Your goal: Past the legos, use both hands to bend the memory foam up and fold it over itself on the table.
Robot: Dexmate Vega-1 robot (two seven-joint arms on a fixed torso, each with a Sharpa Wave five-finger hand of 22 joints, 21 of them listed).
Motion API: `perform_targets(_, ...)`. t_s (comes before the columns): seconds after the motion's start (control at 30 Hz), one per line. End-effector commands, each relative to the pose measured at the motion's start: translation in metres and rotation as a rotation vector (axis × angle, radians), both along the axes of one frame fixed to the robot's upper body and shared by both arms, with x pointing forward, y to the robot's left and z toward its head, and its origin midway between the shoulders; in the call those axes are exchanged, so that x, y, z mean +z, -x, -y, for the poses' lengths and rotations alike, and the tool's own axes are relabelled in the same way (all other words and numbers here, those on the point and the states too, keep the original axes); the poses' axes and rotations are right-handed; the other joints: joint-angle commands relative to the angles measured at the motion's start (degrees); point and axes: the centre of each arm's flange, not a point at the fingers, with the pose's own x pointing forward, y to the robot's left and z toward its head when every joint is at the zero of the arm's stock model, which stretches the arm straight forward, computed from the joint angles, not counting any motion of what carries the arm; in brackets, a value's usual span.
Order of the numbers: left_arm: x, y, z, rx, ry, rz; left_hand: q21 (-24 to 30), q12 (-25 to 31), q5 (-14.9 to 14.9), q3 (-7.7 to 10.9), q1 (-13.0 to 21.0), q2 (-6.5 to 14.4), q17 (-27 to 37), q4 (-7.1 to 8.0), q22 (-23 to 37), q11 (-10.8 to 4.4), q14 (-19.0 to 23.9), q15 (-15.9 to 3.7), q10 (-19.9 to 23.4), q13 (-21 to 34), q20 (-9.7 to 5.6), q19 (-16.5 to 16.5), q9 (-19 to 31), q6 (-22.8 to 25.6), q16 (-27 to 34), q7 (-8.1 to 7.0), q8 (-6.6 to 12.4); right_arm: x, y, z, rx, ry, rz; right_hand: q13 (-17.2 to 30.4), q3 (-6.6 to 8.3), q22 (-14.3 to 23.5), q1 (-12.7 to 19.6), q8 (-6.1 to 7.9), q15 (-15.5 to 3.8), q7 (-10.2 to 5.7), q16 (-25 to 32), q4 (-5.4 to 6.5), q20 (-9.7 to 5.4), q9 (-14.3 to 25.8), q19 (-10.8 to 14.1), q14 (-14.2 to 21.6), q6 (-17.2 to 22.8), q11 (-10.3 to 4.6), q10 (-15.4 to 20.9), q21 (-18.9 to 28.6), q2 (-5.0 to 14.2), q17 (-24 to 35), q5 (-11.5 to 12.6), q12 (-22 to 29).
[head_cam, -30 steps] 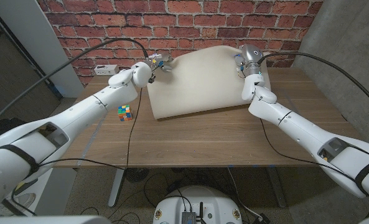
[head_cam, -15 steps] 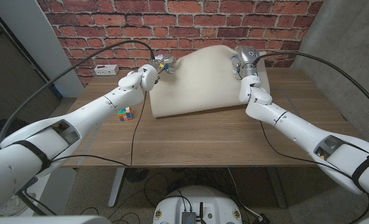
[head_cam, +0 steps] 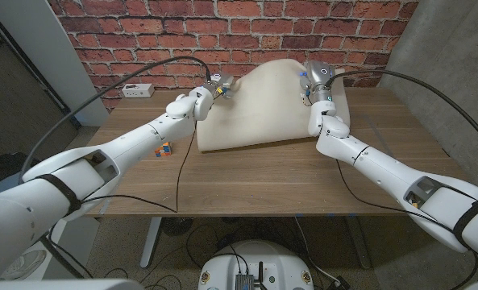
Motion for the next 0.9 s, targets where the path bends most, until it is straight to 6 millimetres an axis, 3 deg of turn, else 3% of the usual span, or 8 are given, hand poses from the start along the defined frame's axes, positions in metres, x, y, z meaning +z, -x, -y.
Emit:
perform_targets(0.03,-0.006,-0.006,0.014,0.035,-0.053,0.000,0.32,0.08,-0.20,0.35,0.05,0.34,0.04,0.03,0.06,0.22,0.22,-0.09,0.08,0.31,-1.76,0.10,0.21,0.05,-0.05,0.28,0.06,-0.007,0.005,0.010,-0.072,-0.078,0.031,-0.49,0.10,-0.10,-0.48,-1.89,-9.24,0.14,-1.07,-0.44,0.41,-1.38,-0.79,-3.59,-7.85,-0.01,-7.16,-0.46,-0.68,0.19,-0.09,-2.45)
perform_targets(0.27,-0.006,-0.005,0.019,0.058,-0.077,0.026,0.41,0.09,-0.24,0.42,0.08,0.39,0.08,0.01,0.04,0.34,0.10,-0.13,0.12,0.33,-1.76,0.00,0.20,0.02,-0.03,0.26,0.06,-0.012,0.010,0.013,-0.069,-0.097,0.064,-1.47,-1.47,-0.16,-3.84,-1.98,-7.36,1.52,-2.58,0.43,1.18,-3.34,-2.77,-9.55,-19.29,0.64,-15.69,-1.59,-2.02,0.50,-0.17,-2.71)
perform_targets(0.43,-0.006,-0.004,0.020,0.076,-0.081,0.034,0.47,0.13,-0.27,0.42,0.09,0.38,0.10,-0.02,0.03,0.43,-0.04,-0.22,0.20,0.34,-1.80,-0.04,0.20,0.01,-0.03,0.23,0.07,-0.012,0.015,0.014,-0.059,-0.104,0.092,-1.91,-2.36,-0.22,-5.62,-1.88,-6.86,2.22,-3.12,0.81,1.81,-4.05,-3.72,-11.84,-22.83,0.95,-18.61,-2.25,-2.76,0.52,-0.06,-2.65)
perform_targets(0.57,-0.008,-0.004,0.020,0.096,-0.082,0.040,0.58,0.13,-0.30,0.48,0.05,0.37,0.08,-0.01,0.02,0.24,0.19,-0.10,0.22,0.36,-1.79,-0.03,0.20,0.01,0.08,0.23,0.07,-0.013,0.019,0.015,-0.041,-0.138,0.121,-2.75,-4.09,-0.29,-9.12,-1.83,-5.08,2.63,-3.86,1.74,2.88,-5.00,-6.13,-15.29,-27.94,0.84,-23.89,-3.81,-3.98,0.38,0.13,-2.86)
perform_targets(0.8,-0.013,-0.004,0.019,0.109,-0.091,0.026,0.71,0.14,-0.31,0.57,0.08,0.33,0.06,-0.07,0.01,0.38,0.12,-0.14,0.25,0.37,-1.80,0.01,0.20,0.12,0.08,0.36,0.12,-0.013,0.027,0.013,-0.033,-0.184,0.153,-5.07,-7.22,-0.40,-15.00,-1.76,0.12,3.52,-5.26,2.49,5.23,-6.28,-13.15,-24.59,-39.99,4.60,-36.57,-8.81,-6.08,-0.88,0.81,-2.71)
perform_targets(0.87,-0.013,-0.004,0.018,0.111,-0.092,0.025,0.74,0.14,-0.32,0.57,0.05,0.33,0.07,-0.05,0.00,0.32,0.17,-0.06,0.27,0.38,-1.80,0.02,0.20,0.16,0.11,0.32,0.14,-0.013,0.029,0.012,-0.032,-0.188,0.156,-5.70,-7.87,-0.39,-16.52,-1.75,1.73,3.93,-5.50,2.69,6.17,-6.42,-15.76,-27.84,-43.68,6.91,-40.69,-10.71,-6.20,-1.37,0.93,-2.62)
perform_targets(0.9,-0.013,-0.004,0.018,0.112,-0.092,0.025,0.75,0.15,-0.32,0.59,0.07,0.32,0.06,-0.07,0.00,0.32,0.17,-0.09,0.29,0.38,-1.81,0.03,0.20,0.19,0.11,0.30,0.15,-0.013,0.030,0.011,-0.037,-0.188,0.162,-6.13,-8.33,-0.41,-17.75,-1.64,2.50,4.23,-5.56,2.93,7.60,-6.44,-17.94,-30.50,-46.11,8.00,-43.38,-12.29,-6.15,-1.77,0.96,-2.48)
